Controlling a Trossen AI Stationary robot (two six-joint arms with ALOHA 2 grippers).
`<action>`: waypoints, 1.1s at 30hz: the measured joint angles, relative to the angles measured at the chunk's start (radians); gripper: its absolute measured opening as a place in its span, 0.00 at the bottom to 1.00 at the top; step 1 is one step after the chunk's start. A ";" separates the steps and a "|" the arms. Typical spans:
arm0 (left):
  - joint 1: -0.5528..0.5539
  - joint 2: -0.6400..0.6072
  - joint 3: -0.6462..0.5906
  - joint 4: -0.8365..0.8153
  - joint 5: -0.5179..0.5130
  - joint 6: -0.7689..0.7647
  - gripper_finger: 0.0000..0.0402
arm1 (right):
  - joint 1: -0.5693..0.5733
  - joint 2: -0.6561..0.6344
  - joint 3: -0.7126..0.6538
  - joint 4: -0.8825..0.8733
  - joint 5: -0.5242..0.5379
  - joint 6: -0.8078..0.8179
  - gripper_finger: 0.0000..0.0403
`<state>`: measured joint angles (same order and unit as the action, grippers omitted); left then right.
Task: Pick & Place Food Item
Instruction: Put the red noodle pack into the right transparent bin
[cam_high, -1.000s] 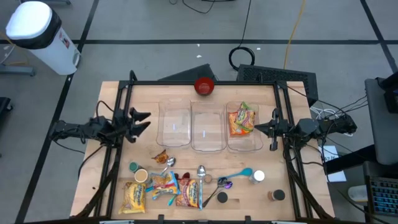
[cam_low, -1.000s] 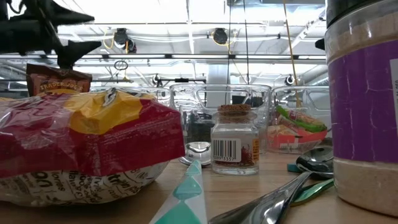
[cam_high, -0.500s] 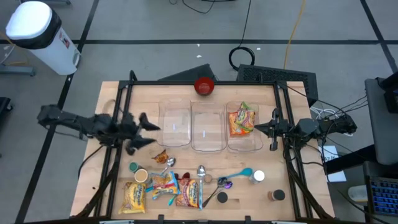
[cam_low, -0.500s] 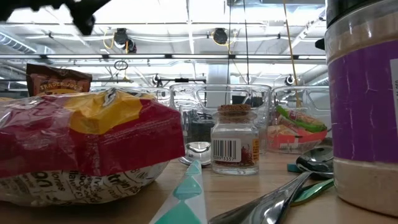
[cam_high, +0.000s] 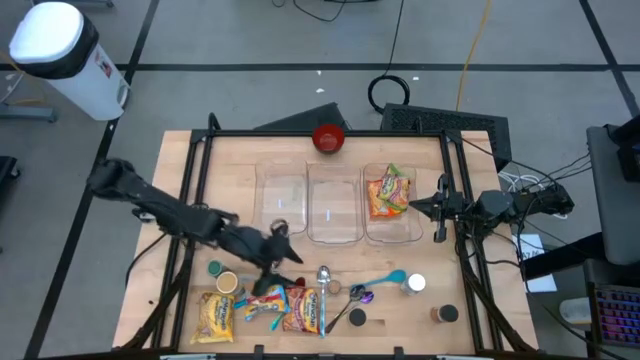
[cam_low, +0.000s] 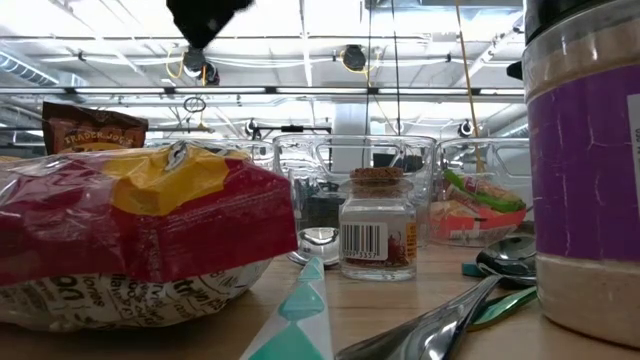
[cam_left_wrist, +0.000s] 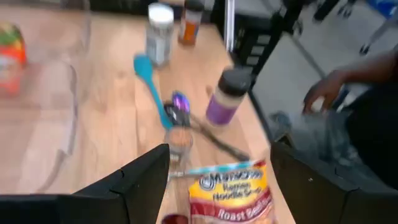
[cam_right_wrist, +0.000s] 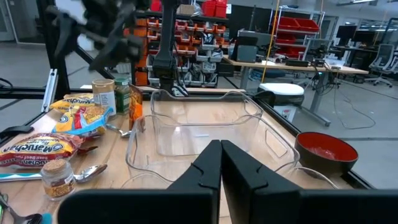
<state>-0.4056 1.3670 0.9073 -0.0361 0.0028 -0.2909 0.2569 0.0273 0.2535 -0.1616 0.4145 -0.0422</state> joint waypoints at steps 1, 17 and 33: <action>-0.005 0.033 0.007 0.009 0.000 -0.004 0.71 | 0.000 0.000 0.000 0.000 0.000 0.000 0.00; -0.057 0.379 0.013 0.270 0.096 -0.131 0.71 | 0.000 0.000 0.000 0.000 0.000 0.000 0.00; -0.053 0.476 0.013 0.259 0.010 -0.164 0.71 | 0.000 0.000 0.000 0.000 0.000 0.000 0.00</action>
<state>-0.4587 1.8427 0.9203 0.2225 0.0131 -0.4544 0.2569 0.0273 0.2539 -0.1616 0.4145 -0.0418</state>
